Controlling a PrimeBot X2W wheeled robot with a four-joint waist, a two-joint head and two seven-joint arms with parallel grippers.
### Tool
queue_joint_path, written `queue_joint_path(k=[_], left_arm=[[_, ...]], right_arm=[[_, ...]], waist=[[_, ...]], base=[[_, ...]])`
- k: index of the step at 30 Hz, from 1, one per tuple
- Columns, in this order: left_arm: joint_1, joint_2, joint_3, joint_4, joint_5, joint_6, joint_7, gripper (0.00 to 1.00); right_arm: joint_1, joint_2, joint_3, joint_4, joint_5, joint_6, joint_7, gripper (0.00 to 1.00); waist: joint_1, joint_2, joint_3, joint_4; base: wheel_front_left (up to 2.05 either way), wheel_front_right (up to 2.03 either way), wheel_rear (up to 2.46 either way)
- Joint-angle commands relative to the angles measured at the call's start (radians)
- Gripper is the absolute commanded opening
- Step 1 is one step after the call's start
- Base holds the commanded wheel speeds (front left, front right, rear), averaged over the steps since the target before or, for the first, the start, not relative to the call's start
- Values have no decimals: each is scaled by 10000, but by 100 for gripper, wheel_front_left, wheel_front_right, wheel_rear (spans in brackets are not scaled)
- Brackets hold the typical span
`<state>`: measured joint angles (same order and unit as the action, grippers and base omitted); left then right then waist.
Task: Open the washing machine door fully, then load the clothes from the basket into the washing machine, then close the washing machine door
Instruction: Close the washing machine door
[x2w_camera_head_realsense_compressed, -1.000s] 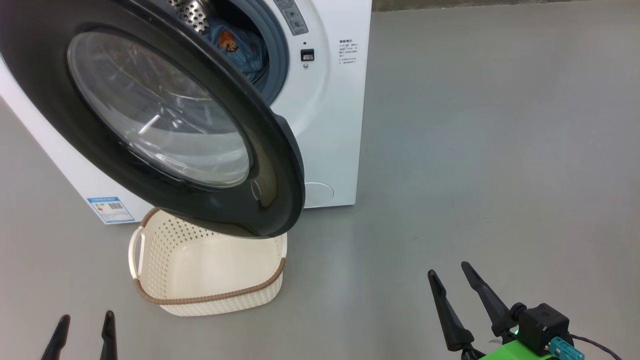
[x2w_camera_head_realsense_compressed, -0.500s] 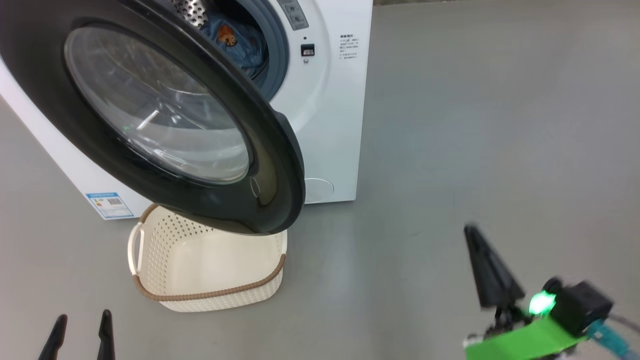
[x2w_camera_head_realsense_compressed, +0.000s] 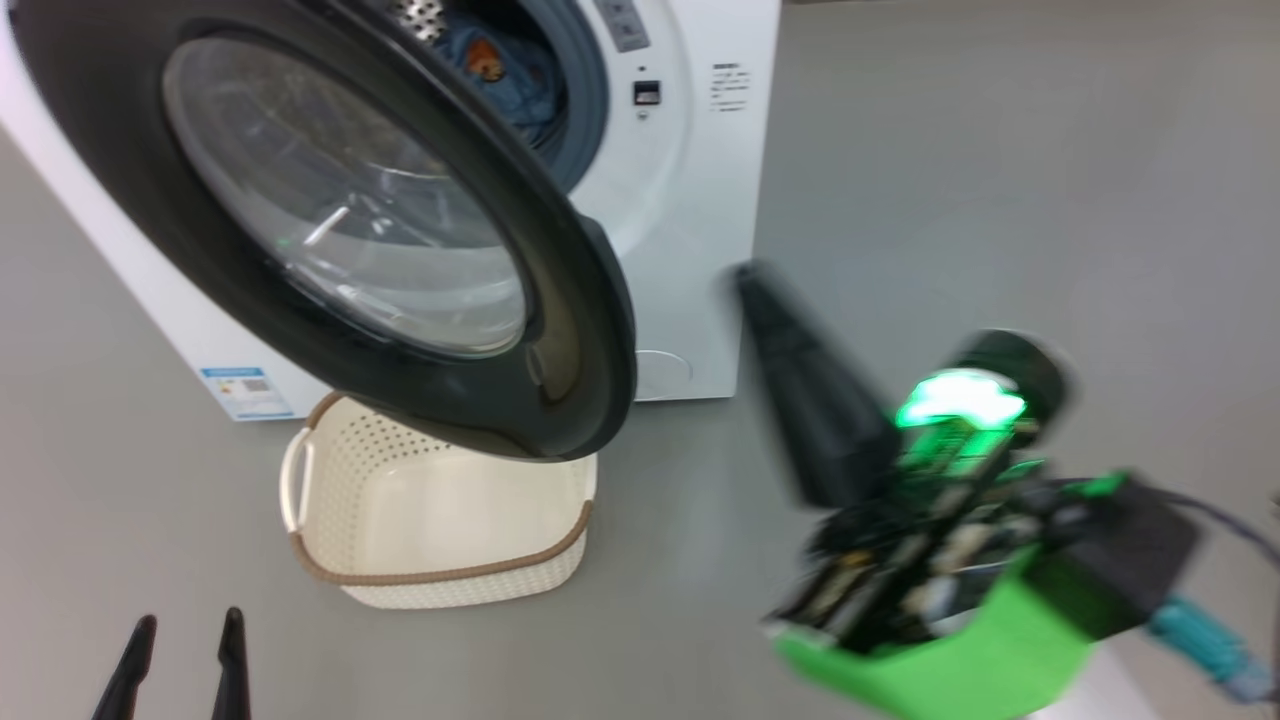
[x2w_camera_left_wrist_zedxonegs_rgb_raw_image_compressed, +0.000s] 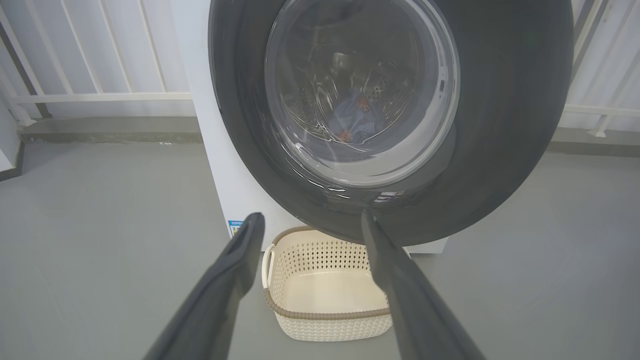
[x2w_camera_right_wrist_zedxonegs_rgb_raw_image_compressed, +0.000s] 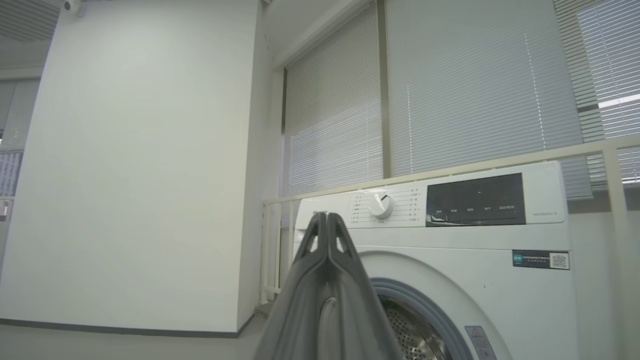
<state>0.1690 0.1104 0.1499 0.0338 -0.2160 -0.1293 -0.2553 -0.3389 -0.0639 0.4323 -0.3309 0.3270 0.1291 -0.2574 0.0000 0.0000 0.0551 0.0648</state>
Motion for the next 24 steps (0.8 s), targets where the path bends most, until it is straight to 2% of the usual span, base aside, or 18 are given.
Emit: queue_joint_path(k=[1, 5, 9, 18, 24], left_arm=[[-495, 103, 270, -181, -73, -13, -65, 100], [-643, 78, 14, -179, -137, -13, -65, 100], [-873, 79, -338, -197, -248, -13, -65, 100], [-1494, 281, -845, -28, -813, -13, -65, 100], [-2201, 449, -1087, 9, -1292, -13, -65, 100]], right_arm=[[-501, 137, 657, -91, 154, 16, -44, 0], [-1089, 137, 1850, 650, 370, 16, -44, 0], [-1256, 137, 2378, 1997, 410, 16, -44, 0], [-1428, 137, 2605, 4804, 494, 16, -44, 0], [-1898, 137, 2105, 5865, 182, 16, -44, 0]], waist=[[0, 0, 31, 269], [0, 0, 152, 822], [0, 0, 376, 1467], [0, 0, 1423, 2441], [0, 0, 2380, 2864]], base=[[0, 0, 0], [0, 0, 0], [0, 0, 0], [0, 0, 0], [0, 0, 0]])
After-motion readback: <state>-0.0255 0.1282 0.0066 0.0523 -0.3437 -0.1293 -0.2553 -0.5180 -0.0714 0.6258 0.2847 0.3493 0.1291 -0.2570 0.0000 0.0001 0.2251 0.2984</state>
